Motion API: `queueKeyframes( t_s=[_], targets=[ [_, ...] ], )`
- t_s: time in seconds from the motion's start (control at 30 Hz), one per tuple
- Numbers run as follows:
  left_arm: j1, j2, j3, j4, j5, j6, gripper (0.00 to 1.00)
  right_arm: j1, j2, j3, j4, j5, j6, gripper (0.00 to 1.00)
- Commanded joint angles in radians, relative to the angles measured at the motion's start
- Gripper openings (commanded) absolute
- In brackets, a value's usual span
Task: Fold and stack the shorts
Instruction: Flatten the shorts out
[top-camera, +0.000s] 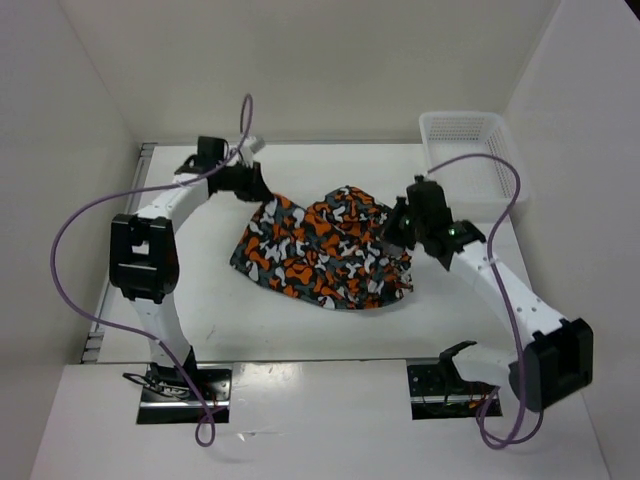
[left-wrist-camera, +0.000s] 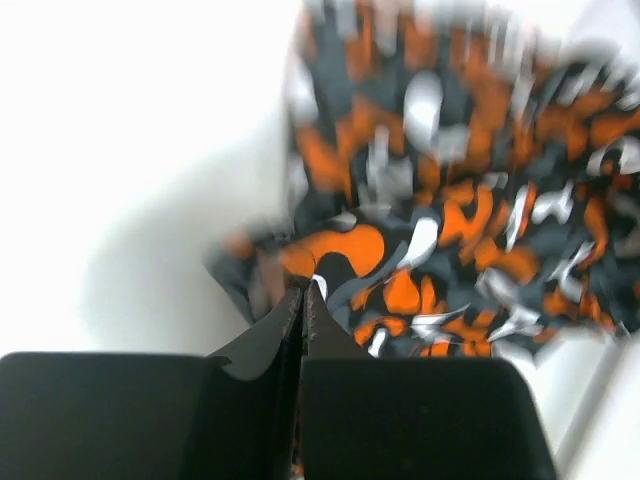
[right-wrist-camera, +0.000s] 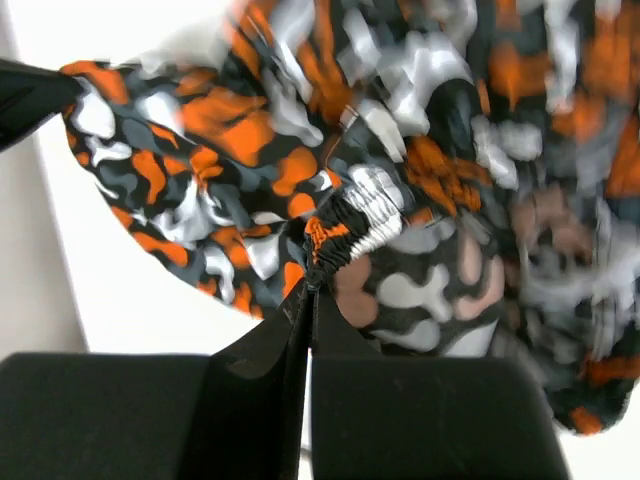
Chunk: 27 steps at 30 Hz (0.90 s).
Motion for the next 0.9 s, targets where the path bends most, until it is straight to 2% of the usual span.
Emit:
queueKeyframes(
  t_s=[0.0,0.03,0.07,0.1,0.17,0.2,0.27,0.37,0.4,0.43,0.5,0.53,0.57,0.6,0.63,0.7,0.73,0.8,0.87],
  targets=[
    [0.057,-0.037,0.24,0.053,0.07,0.007,0.0,-0.092,0.178,0.299,0.097,-0.068,-0.11,0.01],
    [0.071,-0.023,0.404,0.018,0.059,0.007,0.0,-0.111,0.232,0.379,0.097,-0.094,-0.125,0.01],
    [0.08,-0.008,0.487,-0.005,0.05,0.007,0.0,-0.128,0.286,0.468,0.084,-0.135,-0.137,0.01],
    [0.094,0.018,0.559,-0.017,0.05,0.007,0.0,-0.14,0.337,0.66,0.067,-0.151,-0.158,0.0],
    [0.158,0.029,0.738,-0.017,0.07,0.007,0.0,-0.15,0.47,0.861,0.007,-0.174,-0.169,0.0],
    [0.181,0.041,0.793,-0.017,0.084,0.007,0.0,-0.15,0.507,1.048,-0.014,-0.189,-0.18,0.0],
    [0.256,0.041,0.926,-0.026,0.084,0.007,0.0,-0.15,0.602,1.286,-0.086,-0.19,-0.18,0.0],
    [0.348,0.041,1.035,-0.104,0.116,0.007,0.0,-0.15,0.658,1.474,-0.191,-0.18,-0.204,0.0],
    [0.365,0.041,1.069,-0.115,0.116,0.007,0.0,-0.15,0.658,1.475,-0.208,-0.171,-0.224,0.0],
    [0.396,0.013,1.031,-0.105,0.127,0.007,0.0,-0.15,0.635,1.475,-0.217,-0.16,-0.224,0.0],
    [0.407,-0.081,0.906,-0.025,0.139,0.007,0.0,-0.15,0.571,1.319,-0.17,-0.128,-0.235,0.0],
    [0.422,-0.113,0.756,0.01,0.139,0.007,0.0,-0.168,0.476,1.234,-0.132,-0.128,-0.235,0.0],
    [0.437,-0.179,0.681,0.062,0.15,0.007,0.0,-0.183,0.427,1.049,-0.064,-0.128,-0.224,0.0],
    [0.448,-0.21,0.607,0.073,0.15,0.007,0.0,-0.206,0.379,0.954,-0.035,-0.172,-0.208,0.0],
    [0.47,-0.272,0.45,0.073,0.159,0.007,0.0,-0.266,0.285,0.759,-0.004,-0.208,-0.177,0.0],
    [0.488,-0.339,0.263,0.107,0.171,0.007,0.0,-0.313,0.2,0.576,0.062,-0.29,-0.165,0.0],
    [0.488,-0.401,0.17,0.125,0.171,0.007,0.0,-0.327,0.164,0.42,0.062,-0.291,-0.154,0.01],
    [0.499,-0.44,-0.051,0.114,0.174,0.007,0.0,-0.338,0.094,0.29,0.071,-0.335,-0.142,0.09],
    [0.499,-0.471,-0.136,0.042,0.174,0.007,0.0,-0.32,0.084,0.144,0.08,-0.335,-0.151,0.31]
  ],
)
